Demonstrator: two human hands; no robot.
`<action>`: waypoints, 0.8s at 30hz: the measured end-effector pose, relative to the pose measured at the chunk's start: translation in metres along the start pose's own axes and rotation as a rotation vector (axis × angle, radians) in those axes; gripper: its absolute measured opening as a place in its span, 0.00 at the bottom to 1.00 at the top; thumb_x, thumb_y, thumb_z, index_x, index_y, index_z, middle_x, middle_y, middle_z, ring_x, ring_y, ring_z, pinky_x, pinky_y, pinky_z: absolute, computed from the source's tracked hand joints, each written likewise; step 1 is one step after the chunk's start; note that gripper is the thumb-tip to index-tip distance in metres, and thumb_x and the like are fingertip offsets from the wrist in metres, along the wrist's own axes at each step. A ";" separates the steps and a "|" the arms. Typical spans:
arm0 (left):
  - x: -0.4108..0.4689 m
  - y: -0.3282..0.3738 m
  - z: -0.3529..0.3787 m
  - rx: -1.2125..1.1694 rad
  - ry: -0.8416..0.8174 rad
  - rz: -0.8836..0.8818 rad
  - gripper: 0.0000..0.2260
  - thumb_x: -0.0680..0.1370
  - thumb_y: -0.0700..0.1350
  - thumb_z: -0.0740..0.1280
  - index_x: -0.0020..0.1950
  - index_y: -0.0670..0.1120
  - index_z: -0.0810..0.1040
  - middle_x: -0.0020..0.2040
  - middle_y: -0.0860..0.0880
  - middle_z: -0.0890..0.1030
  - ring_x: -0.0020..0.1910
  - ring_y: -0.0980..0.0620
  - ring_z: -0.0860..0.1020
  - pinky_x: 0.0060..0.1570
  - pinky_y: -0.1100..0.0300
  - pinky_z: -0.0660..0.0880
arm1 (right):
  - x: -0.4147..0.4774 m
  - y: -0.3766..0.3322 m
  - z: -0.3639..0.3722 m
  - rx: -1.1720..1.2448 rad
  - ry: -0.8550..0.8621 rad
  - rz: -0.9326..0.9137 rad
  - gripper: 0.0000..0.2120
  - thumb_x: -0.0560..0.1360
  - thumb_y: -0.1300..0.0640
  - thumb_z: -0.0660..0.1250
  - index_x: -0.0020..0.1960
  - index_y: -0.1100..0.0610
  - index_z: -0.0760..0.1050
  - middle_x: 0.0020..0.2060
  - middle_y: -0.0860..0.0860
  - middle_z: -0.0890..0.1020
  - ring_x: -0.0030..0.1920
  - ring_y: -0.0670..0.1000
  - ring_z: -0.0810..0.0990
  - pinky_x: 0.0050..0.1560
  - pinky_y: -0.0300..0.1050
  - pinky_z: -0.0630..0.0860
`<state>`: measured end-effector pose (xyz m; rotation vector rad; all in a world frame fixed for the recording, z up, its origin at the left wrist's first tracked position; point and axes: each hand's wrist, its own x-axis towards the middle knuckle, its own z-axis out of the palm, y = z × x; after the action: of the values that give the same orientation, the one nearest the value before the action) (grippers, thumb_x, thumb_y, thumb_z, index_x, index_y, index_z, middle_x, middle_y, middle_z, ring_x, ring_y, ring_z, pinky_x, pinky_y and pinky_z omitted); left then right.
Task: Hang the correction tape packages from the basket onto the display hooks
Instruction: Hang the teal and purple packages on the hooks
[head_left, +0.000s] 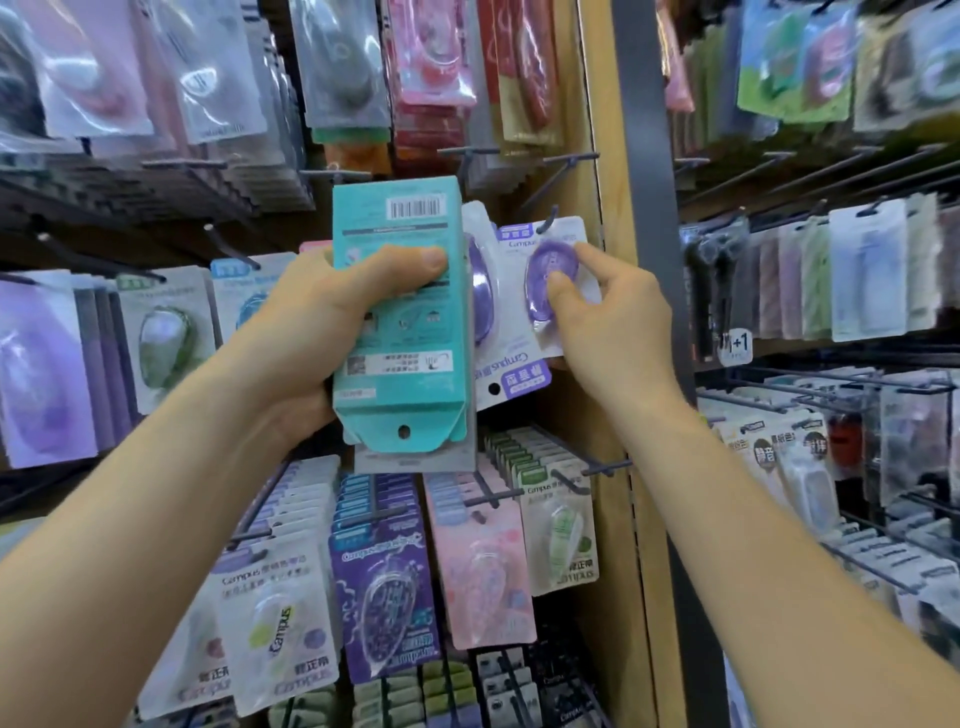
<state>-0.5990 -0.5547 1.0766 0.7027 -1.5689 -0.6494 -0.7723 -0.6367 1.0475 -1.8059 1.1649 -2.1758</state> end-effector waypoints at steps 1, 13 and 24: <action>0.002 0.000 0.000 0.015 0.007 0.005 0.14 0.67 0.47 0.75 0.50 0.47 0.82 0.42 0.47 0.86 0.38 0.49 0.85 0.33 0.57 0.81 | 0.000 0.000 0.003 -0.044 -0.025 -0.007 0.16 0.79 0.50 0.63 0.65 0.52 0.77 0.59 0.55 0.82 0.60 0.58 0.77 0.59 0.49 0.73; 0.002 -0.012 -0.017 0.039 0.007 -0.012 0.13 0.67 0.48 0.71 0.50 0.47 0.82 0.44 0.45 0.86 0.37 0.48 0.85 0.31 0.57 0.81 | -0.004 0.011 0.028 -0.809 -0.273 -0.109 0.33 0.83 0.42 0.53 0.80 0.45 0.38 0.67 0.62 0.69 0.61 0.62 0.74 0.44 0.50 0.67; 0.009 -0.019 -0.022 0.024 -0.011 -0.021 0.09 0.66 0.48 0.71 0.45 0.49 0.83 0.43 0.44 0.86 0.36 0.48 0.85 0.29 0.59 0.80 | 0.003 0.025 0.026 -0.969 -0.374 -0.470 0.31 0.83 0.57 0.55 0.80 0.61 0.44 0.81 0.54 0.46 0.80 0.53 0.44 0.71 0.50 0.68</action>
<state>-0.5763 -0.5738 1.0704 0.7352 -1.5835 -0.6525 -0.7605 -0.6686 1.0353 -2.9241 2.0455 -1.3242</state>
